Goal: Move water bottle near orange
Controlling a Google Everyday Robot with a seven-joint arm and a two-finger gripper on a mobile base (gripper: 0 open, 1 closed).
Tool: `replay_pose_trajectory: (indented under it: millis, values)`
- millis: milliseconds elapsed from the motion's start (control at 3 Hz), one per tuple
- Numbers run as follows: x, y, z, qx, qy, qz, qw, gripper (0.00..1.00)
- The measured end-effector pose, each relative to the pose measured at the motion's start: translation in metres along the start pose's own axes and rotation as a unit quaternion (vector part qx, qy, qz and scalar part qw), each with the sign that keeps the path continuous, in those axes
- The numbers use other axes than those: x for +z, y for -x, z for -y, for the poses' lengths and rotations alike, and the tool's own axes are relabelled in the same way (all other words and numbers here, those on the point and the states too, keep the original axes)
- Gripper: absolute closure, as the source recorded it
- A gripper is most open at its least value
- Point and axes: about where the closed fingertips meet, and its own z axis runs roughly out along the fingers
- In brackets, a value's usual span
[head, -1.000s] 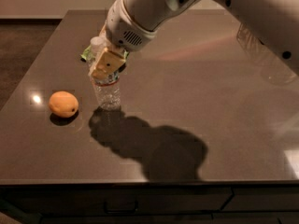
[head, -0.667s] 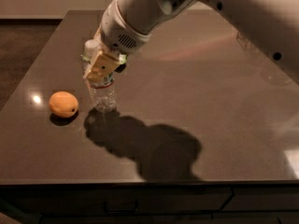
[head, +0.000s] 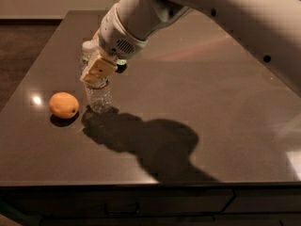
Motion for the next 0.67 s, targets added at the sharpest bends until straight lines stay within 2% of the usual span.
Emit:
replay_pose_trajectory:
  millis: [333, 667]
  values:
    - [0.0007, 0.0015, -0.0011, -0.001, 0.001, 0.0, 1.0, 0.0]
    - [0.0007, 0.0016, -0.0012, -0.002, 0.001, 0.0, 1.0, 0.0]
